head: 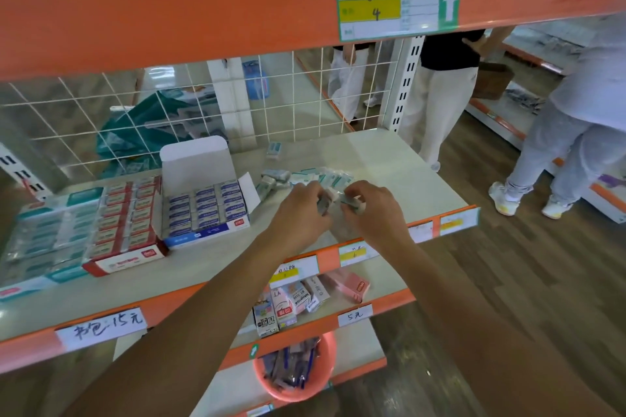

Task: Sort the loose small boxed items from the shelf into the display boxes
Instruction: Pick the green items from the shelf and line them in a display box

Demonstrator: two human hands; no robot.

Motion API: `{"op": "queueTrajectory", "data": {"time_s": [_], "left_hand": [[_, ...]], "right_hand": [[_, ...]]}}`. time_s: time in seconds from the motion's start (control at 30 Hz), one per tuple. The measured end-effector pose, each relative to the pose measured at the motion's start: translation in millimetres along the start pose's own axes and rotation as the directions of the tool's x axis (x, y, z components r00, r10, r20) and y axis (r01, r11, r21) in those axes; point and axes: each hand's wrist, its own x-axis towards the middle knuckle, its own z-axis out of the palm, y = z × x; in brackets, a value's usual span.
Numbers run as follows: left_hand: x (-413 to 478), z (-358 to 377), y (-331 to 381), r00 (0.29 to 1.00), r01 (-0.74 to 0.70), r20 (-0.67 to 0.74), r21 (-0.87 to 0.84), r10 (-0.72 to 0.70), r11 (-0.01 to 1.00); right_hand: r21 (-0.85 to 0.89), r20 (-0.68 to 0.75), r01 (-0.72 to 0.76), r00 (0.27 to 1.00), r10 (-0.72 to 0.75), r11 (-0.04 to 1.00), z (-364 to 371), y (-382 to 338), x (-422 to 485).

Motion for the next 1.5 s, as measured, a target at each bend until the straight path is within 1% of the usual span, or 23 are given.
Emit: {"op": "queueTrajectory", "data": {"time_s": [0.1,0.23,0.37,0.47,0.67,0.77,0.93,1.4,1.5], "left_hand": [[-8,-16,-2,0.999,0.021,-0.045,-0.019,-0.021,1.0],[-15,-36,-11,0.998,0.011,-0.067,-0.045,-0.014,0.999],[-22,-56,-25,0.991,0.004,-0.129,-0.124,-0.02,0.992],[-28,-70,-38,0.986,0.01,-0.16,-0.192,-0.042,0.981],[-39,-95,-64,0.969,0.058,-0.221,-0.215,-0.107,0.975],[-45,-105,-74,0.968,0.091,-0.208,-0.225,-0.139,0.97],[-56,-122,-95,0.961,0.125,-0.22,-0.186,-0.165,0.975],[-91,-182,-163,0.947,0.155,-0.281,-0.031,-0.158,0.987],[-102,-198,-181,0.952,0.154,-0.27,0.001,-0.148,0.988]], "right_hand": [[0.103,0.002,-0.004,1.0,0.004,0.995,4,-15,2],[0.225,-0.044,0.061,0.998,-0.052,0.973,10,-34,4],[0.286,0.042,0.039,0.998,-0.053,0.957,15,-55,7],[0.35,0.061,0.008,0.998,-0.031,0.937,22,-68,9],[0.516,0.112,-0.075,0.994,0.019,0.853,36,-93,13],[0.572,0.137,-0.053,0.99,-0.032,0.819,41,-108,13],[0.595,0.213,-0.048,0.972,-0.099,0.802,54,-133,12],[0.512,0.305,0.014,0.932,-0.196,0.859,103,-209,9],[0.459,0.324,0.066,0.916,-0.236,0.886,117,-229,6]]}}
